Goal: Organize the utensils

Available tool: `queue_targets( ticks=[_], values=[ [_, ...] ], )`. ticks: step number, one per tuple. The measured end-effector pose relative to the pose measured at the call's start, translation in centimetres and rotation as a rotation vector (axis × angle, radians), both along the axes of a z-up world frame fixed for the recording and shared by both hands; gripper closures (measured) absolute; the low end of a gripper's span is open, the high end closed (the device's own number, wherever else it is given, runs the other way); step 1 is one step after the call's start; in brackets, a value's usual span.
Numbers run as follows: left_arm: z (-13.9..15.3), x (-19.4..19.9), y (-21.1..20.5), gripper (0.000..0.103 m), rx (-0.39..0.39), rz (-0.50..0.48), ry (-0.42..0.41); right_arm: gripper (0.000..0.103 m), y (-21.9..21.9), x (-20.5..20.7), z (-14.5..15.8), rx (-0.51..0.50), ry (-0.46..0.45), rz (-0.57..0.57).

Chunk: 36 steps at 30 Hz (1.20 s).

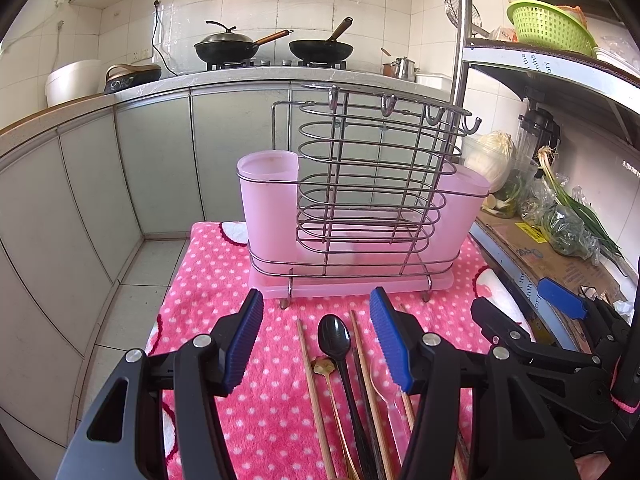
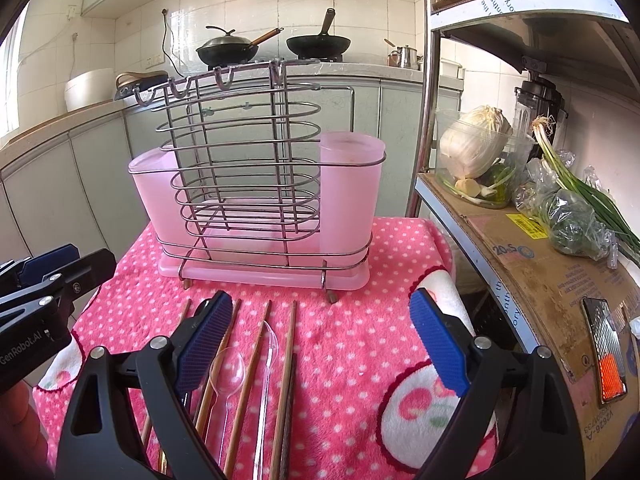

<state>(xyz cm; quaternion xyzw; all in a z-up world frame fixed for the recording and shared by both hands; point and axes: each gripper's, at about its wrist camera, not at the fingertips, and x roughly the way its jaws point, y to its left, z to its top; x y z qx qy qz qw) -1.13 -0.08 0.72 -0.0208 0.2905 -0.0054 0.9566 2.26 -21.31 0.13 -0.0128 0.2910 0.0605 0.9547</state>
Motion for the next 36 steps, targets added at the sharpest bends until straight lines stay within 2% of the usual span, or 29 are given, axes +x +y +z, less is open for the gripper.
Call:
queue_targets(
  ticks=[21,33,36],
  values=[
    [-0.5,0.6,0.8,0.048,-0.025,0.0,0.029,0.012,-0.2,0.1,0.1,0.001,0.002,-0.007],
    [-1.8,2.1,4.4,0.048,-0.101,0.052,0.106,0.012,-2.5,1.7,-0.6,0.051,0.047,-0.055],
    [-2.5,2.5,5.1,0.052,-0.128,0.04,0.151,0.012,-2.9,2.3,-1.1,0.071,0.082,-0.049]
  ],
)
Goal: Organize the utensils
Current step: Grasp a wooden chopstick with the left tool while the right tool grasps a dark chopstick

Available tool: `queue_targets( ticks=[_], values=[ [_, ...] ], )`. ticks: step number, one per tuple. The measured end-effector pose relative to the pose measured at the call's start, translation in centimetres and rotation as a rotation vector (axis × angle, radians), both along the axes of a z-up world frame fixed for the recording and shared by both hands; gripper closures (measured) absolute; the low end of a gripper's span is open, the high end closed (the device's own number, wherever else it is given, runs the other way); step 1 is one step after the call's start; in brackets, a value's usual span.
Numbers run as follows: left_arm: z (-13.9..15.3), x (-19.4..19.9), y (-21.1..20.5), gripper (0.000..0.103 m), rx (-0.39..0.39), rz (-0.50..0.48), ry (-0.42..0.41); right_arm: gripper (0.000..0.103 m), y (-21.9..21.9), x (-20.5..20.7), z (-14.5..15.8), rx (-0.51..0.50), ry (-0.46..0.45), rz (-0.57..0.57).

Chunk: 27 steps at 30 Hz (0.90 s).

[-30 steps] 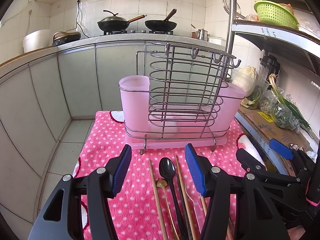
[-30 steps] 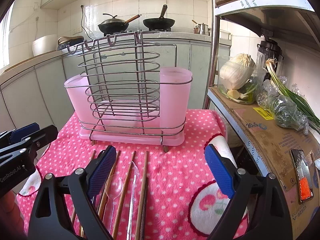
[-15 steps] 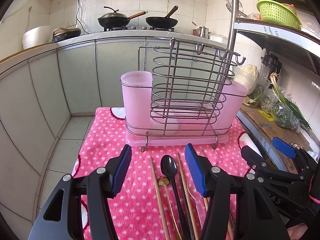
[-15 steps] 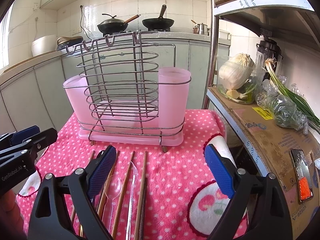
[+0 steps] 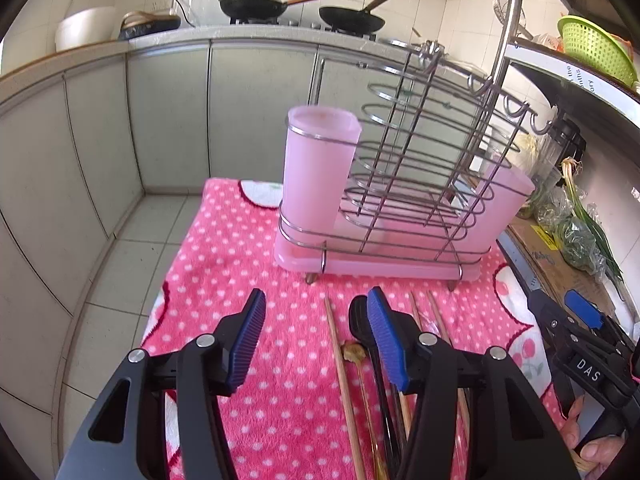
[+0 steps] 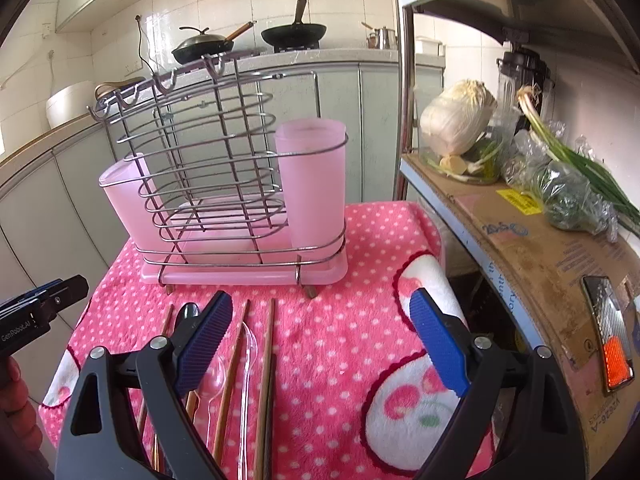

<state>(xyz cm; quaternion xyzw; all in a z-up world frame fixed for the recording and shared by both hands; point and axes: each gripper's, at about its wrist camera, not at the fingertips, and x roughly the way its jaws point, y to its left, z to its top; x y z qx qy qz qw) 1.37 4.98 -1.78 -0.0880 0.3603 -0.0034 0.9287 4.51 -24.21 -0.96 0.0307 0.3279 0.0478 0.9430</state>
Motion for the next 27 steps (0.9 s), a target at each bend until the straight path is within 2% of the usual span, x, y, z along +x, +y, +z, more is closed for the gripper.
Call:
queue_targets(
  ticks=[7,10,12,15,18,24,27],
  values=[
    [-2.6,1.9,1.6,0.081,-0.082,-0.02,0.152,0.013,-0.7,1.0,-1.6,0.062,0.091,0.02],
    [-3.8,3.1,1.6,0.088,-0.109,-0.043,0.226,0.025,-0.8,1.5,-2.4,0.078,0.129,0.04],
    [-4.5,4.0,1.4,0.089,-0.129,-0.062,0.273,0.04,-1.0,1.8,-2.9,0.106,0.163,0.055],
    [-5.1,5.6,0.6,0.089,-0.126,-0.084,0.328,0.05,-1.7,2.4,-3.7,0.164,0.222,0.069],
    [-5.9,7.2,-0.3,0.089,-0.1,-0.092,0.382,0.056,-2.2,2.8,-4.4,0.207,0.266,0.08],
    [-8.4,10.1,-1.0,0.094,-0.05,-0.068,0.487,0.062,-2.8,3.7,-5.1,0.273,0.331,0.098],
    [-8.5,10.5,-1.3,0.095,-0.019,-0.073,0.48,0.062,-2.8,4.2,-5.3,0.289,0.357,0.105]
  ],
)
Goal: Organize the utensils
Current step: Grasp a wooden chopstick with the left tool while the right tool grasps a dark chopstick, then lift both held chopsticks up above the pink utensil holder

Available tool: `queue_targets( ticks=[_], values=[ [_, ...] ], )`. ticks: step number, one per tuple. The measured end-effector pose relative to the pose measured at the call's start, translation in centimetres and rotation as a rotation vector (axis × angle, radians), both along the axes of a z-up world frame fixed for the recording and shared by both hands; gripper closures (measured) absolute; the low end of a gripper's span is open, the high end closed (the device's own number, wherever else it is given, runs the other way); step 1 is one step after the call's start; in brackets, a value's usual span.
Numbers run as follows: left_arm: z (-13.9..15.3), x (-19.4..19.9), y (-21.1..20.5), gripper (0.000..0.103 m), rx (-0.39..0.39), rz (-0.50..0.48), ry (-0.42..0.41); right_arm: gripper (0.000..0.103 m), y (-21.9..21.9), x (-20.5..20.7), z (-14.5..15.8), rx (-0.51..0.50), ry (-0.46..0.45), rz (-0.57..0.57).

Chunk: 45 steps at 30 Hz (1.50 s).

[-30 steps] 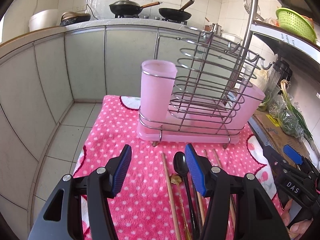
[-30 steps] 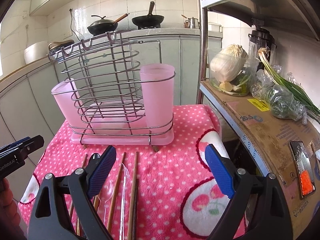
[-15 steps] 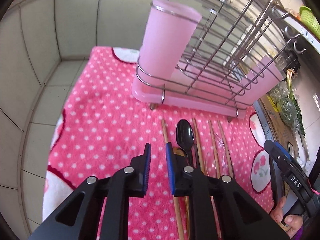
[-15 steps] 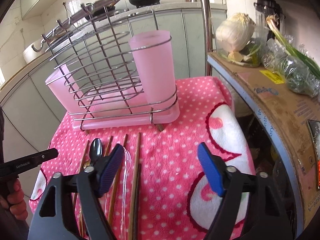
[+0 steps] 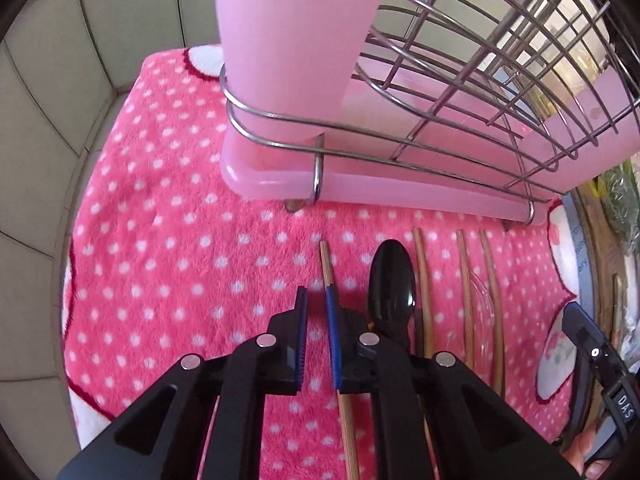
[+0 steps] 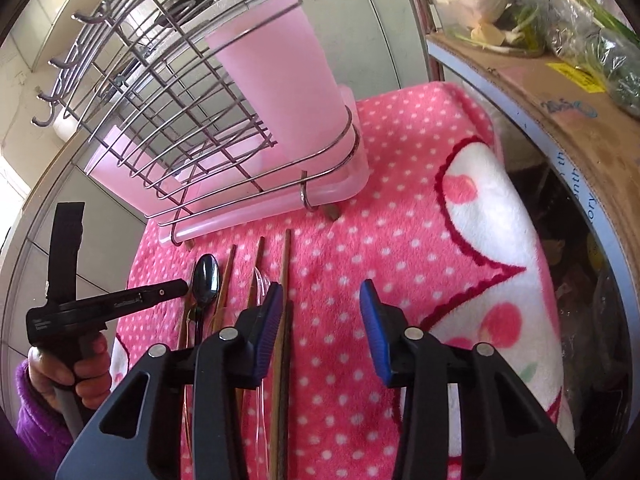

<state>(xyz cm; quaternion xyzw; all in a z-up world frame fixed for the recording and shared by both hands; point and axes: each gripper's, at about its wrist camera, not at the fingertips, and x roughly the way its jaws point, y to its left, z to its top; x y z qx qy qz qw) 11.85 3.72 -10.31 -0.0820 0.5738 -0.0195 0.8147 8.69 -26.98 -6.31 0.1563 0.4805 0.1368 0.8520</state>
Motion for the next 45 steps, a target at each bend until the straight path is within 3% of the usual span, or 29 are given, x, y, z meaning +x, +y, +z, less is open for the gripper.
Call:
queue_targets(
  ticks=[3,6,8,16,20,25,28,29,37,45],
  values=[
    [0.0,0.1,-0.3,0.102,0.005,-0.023,-0.003,0.062,0.3,0.5,-0.2,0.016,0.025,0.015],
    [-0.1,0.3,-0.3,0.103,-0.018,-0.027,0.0,0.062,0.8,1.2,-0.4,0.03,0.049,0.035],
    [-0.1,0.5,-0.2,0.102,-0.06,-0.024,0.025,0.062,1.4,1.9,-0.5,0.024,0.061,0.045],
    [-0.9,1.1,-0.5,0.095,-0.059,-0.059,0.05,0.063,4.9,4.7,-1.5,-0.096,0.107,0.095],
    [-0.8,1.6,0.4,0.098,-0.086,-0.06,0.055,0.074,6.0,5.5,-2.6,-0.134,0.15,0.119],
    [0.5,1.3,2.5,0.098,-0.108,-0.037,0.025,0.078,6.7,6.0,-3.2,-0.149,0.169,0.129],
    [0.8,1.4,3.7,0.098,-0.095,-0.021,0.014,0.087,7.1,6.3,-3.3,-0.162,0.172,0.139],
    [1.0,1.4,4.0,0.098,-0.088,-0.018,0.012,0.097,7.3,6.4,-3.3,-0.155,0.171,0.153],
    [0.8,0.4,4.6,0.098,-0.033,-0.022,0.025,0.097,6.5,6.9,-2.2,-0.134,0.164,0.111],
    [0.0,0.8,3.0,0.097,0.045,-0.045,0.027,0.095,7.1,7.7,-3.3,-0.214,0.182,0.117]
  ],
)
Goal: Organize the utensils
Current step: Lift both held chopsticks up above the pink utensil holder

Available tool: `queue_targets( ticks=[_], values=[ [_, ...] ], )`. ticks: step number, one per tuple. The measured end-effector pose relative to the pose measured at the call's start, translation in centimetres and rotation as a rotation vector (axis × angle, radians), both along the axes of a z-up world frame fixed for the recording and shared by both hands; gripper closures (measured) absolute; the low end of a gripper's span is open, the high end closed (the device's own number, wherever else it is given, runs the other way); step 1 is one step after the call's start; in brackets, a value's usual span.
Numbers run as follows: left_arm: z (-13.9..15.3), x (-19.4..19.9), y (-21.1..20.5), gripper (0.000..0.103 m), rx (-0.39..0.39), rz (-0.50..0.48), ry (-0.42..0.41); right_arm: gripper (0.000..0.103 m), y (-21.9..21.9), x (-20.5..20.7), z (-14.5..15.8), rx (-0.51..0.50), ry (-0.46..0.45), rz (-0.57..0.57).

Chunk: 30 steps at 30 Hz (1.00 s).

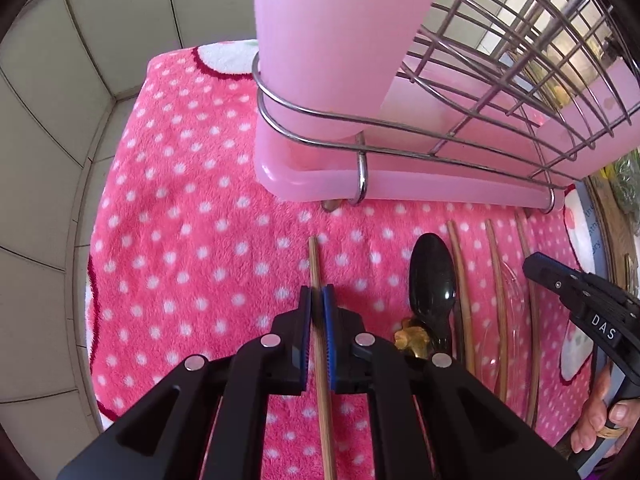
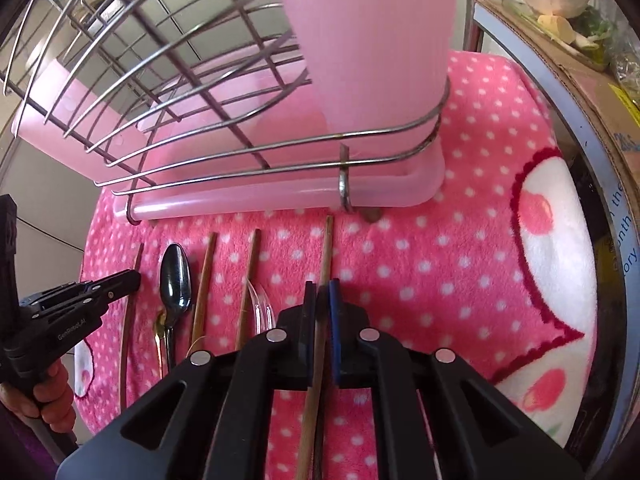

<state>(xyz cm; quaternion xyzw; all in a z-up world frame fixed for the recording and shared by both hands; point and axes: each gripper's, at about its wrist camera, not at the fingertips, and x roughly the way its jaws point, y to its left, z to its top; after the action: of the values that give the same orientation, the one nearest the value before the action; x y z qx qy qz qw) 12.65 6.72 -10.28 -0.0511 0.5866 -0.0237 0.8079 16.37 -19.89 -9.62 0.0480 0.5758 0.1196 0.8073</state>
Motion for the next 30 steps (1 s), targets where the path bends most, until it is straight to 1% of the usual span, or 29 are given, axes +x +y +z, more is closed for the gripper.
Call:
queue_targets(
  ticks=[2,5,8,11,13,20,23,26,30],
  values=[
    [0.0,0.1,-0.1,0.097,0.016,-0.006,0.0,0.095,0.6,0.0,-0.3,-0.03,-0.017,0.004],
    [0.0,0.3,-1.4,0.097,0.04,-0.01,-0.006,0.095,2.4,-0.3,-0.8,-0.071,-0.06,0.018],
    [0.0,0.5,-2.6,0.097,0.055,-0.018,-0.023,0.095,2.6,-0.6,-0.9,-0.06,-0.076,0.008],
    [0.2,0.5,-3.5,0.098,0.02,-0.008,-0.037,0.095,1.7,-1.6,-0.3,-0.028,-0.091,-0.003],
    [1.1,-0.4,-3.1,0.098,-0.003,-0.001,-0.054,0.095,1.2,-2.4,0.2,-0.022,-0.104,-0.006],
    [5.1,-3.3,-2.3,0.098,-0.053,0.011,-0.183,0.097,0.1,-4.9,2.4,0.015,-0.163,-0.021],
    [6.8,-4.7,-2.0,0.098,-0.066,0.012,-0.242,0.097,-0.5,-6.1,3.6,0.047,-0.192,-0.019],
    [8.7,-6.0,-1.5,0.098,-0.099,0.021,-0.309,0.097,-1.2,-7.8,5.2,0.104,-0.247,-0.017],
    [11.2,-7.5,-0.2,0.098,-0.141,0.046,-0.394,0.097,-3.1,-8.7,7.7,0.158,-0.328,-0.023]
  ],
)
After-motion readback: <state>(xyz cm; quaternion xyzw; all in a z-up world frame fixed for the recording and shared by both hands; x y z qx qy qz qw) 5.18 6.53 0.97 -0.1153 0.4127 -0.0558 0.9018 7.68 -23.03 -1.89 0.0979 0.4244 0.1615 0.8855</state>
